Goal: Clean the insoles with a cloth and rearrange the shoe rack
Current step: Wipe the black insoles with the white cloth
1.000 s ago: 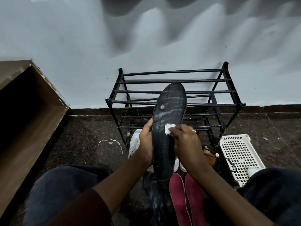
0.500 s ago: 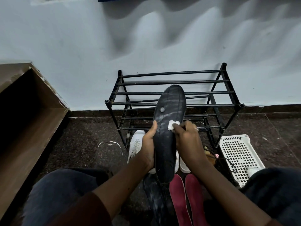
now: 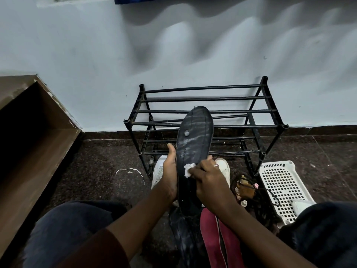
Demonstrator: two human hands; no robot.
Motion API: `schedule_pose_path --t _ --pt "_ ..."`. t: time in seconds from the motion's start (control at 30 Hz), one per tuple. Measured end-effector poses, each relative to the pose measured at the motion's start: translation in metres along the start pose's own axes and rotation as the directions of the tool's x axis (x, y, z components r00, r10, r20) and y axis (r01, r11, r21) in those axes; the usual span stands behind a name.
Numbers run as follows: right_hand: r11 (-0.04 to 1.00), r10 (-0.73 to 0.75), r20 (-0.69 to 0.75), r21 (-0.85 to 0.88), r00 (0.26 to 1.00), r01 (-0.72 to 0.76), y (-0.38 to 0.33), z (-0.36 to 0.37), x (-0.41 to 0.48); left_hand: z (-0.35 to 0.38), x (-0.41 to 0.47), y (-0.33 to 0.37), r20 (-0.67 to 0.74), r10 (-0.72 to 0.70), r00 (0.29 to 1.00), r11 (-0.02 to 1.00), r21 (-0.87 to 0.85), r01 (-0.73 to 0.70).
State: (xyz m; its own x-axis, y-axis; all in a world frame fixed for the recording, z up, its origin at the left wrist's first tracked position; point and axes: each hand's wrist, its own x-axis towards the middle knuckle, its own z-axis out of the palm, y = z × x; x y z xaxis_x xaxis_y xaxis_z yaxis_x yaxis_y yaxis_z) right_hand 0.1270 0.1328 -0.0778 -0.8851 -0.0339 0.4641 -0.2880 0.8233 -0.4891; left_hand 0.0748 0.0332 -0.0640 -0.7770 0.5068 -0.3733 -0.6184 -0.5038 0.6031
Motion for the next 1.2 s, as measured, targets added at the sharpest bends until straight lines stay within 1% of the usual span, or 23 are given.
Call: schedule_pose_path --t 0.07,0.17,0.23,0.3,0.37,0.43,0.57,0.73,0.83,0.9,0.97,1.07,1.13,1.2 --pt "1.000 -0.016 -0.014 -0.002 1.000 0.016 -0.001 0.000 -0.002 0.000 -0.001 0.001 0.000 -0.017 1.000 1.000 0.006 0.017" --pt "0.996 -0.014 0.002 -0.083 1.000 0.014 0.001 -0.005 0.003 0.000 0.000 0.002 -0.022 0.000 1.000 1.000 0.014 0.000" --pt "0.992 0.019 -0.032 -0.127 0.999 -0.023 0.011 -0.008 0.010 0.000 0.000 -0.001 -0.032 -0.002 0.999 1.000 0.023 0.003" --pt "0.986 0.081 -0.079 -0.140 0.994 -0.091 0.024 -0.011 0.017 0.001 0.000 -0.006 -0.037 -0.030 0.999 0.998 0.049 0.032" --pt "0.980 0.140 -0.107 -0.125 0.984 -0.153 0.033 -0.012 0.020 0.001 -0.001 -0.009 -0.029 -0.069 0.997 0.996 0.049 0.070" --pt "0.980 0.158 -0.125 -0.102 0.980 -0.171 0.033 -0.012 0.019 0.000 -0.002 -0.009 -0.031 -0.083 0.996 0.995 0.057 0.085" --pt "0.991 0.096 -0.132 -0.080 0.987 -0.108 0.019 -0.005 0.010 -0.001 -0.002 -0.009 -0.050 -0.089 0.995 0.995 0.050 0.091" --pt "0.999 -0.025 -0.038 -0.031 0.999 0.024 -0.004 0.010 -0.006 0.000 0.000 -0.008 -0.031 -0.061 0.998 0.998 -0.010 0.060" --pt "0.995 -0.069 -0.035 -0.068 0.997 0.066 -0.001 0.009 -0.003 0.000 0.000 -0.006 -0.050 -0.058 0.997 0.998 -0.028 0.056" --pt "0.992 -0.057 -0.068 -0.116 0.996 0.049 0.007 0.003 0.006 0.000 0.001 -0.008 -0.058 -0.056 0.997 0.998 -0.031 0.054" --pt "0.989 -0.008 -0.121 -0.149 0.993 -0.010 0.017 -0.002 0.015 0.004 -0.001 -0.011 -0.052 -0.080 0.995 0.997 -0.018 0.079" --pt "0.986 0.072 -0.177 -0.134 0.982 -0.096 0.025 -0.006 0.019 0.006 -0.003 -0.019 -0.067 -0.145 0.987 0.989 0.001 0.146" --pt "0.990 0.070 -0.189 -0.108 0.980 -0.091 0.021 -0.005 0.015 0.005 -0.004 -0.020 -0.092 -0.152 0.984 0.988 -0.005 0.152" --pt "0.996 0.032 -0.173 -0.071 0.984 -0.045 0.010 -0.001 0.009 0.003 -0.003 -0.020 -0.115 -0.130 0.985 0.991 -0.014 0.130"
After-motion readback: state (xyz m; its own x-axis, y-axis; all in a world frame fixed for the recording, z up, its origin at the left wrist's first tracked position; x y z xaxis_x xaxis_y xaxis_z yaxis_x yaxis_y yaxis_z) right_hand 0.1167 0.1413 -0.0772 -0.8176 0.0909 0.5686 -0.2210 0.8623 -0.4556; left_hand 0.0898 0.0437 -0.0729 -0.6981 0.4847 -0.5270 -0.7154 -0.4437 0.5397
